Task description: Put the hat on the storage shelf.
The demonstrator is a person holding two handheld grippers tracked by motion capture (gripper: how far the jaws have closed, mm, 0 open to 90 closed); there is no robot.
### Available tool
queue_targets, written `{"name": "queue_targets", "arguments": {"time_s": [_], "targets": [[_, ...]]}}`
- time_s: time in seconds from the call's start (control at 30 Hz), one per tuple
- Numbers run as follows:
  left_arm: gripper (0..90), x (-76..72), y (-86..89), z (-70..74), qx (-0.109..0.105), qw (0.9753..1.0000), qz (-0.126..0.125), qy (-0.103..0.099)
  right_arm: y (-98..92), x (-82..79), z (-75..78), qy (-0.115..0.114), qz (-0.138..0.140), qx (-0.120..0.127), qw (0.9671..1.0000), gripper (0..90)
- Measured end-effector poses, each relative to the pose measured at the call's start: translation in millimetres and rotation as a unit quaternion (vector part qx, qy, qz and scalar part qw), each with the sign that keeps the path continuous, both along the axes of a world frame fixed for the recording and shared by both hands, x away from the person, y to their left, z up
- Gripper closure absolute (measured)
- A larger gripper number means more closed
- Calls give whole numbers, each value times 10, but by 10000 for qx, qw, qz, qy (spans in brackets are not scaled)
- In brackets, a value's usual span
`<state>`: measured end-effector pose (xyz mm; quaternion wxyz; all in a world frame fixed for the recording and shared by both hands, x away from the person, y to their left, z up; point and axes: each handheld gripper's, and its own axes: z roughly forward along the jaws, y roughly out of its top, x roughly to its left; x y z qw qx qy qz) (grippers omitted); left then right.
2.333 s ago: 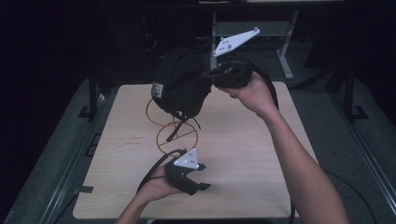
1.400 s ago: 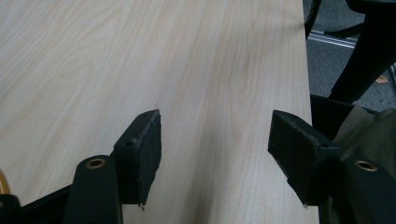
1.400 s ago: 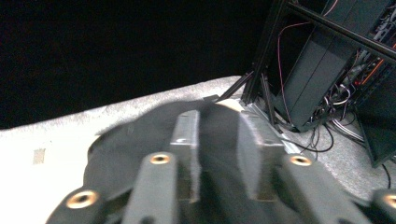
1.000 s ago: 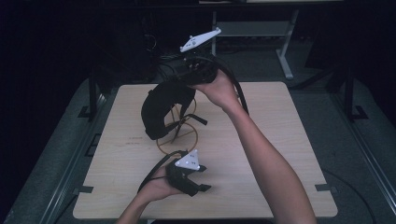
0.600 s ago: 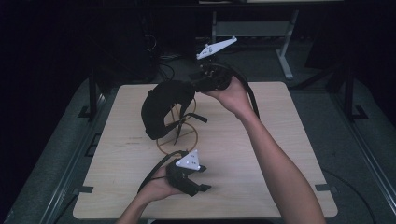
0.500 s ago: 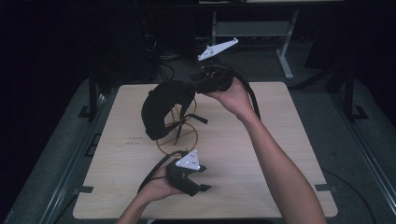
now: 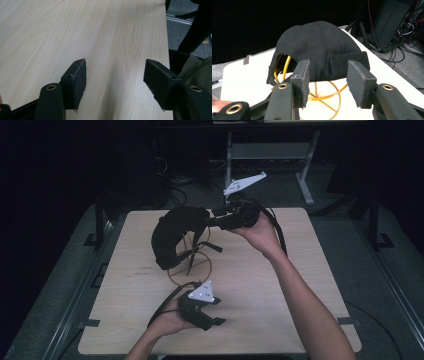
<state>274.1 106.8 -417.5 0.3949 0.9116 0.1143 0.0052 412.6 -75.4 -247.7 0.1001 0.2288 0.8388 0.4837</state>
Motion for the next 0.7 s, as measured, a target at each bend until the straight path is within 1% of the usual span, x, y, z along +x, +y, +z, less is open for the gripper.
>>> {"name": "queue_targets", "arguments": {"time_s": [0.03,0.07,0.23,0.27,0.33,0.37,0.47,0.57,0.6,0.7], "targets": [[345,1,-1,-4,8,10000,6,0,-19,-10,-13,0,-10,24,10000,525],[345,1,-2,-10,11,10000,3,-5,-62,-23,-44,47,5,66,10000,521],[345,8,14,-29,42,10000,51,-39,-141,-59,-100,71,-7,62,10000,515],[345,9,17,-40,25,10000,76,-55,-199,-78,-134,98,-49,101,9999,515],[344,12,19,-42,27,9999,74,-76,-220,-84,-146,100,-60,121,9999,515],[343,13,19,-43,21,9999,77,-81,-254,-96,-167,149,-72,143,9998,515],[343,18,20,-46,2,9999,94,-81,-356,-131,-224,176,-112,144,9997,512],[342,26,28,-46,29,9999,95,-80,-399,-138,-250,174,-118,157,9997,509],[342,27,29,-47,35,9999,99,-77,-444,-150,-279,208,-139,177,9995,504],[342,29,27,-57,34,9999,109,-75,-481,-159,-309,240,-142,186,9994,502]]}}
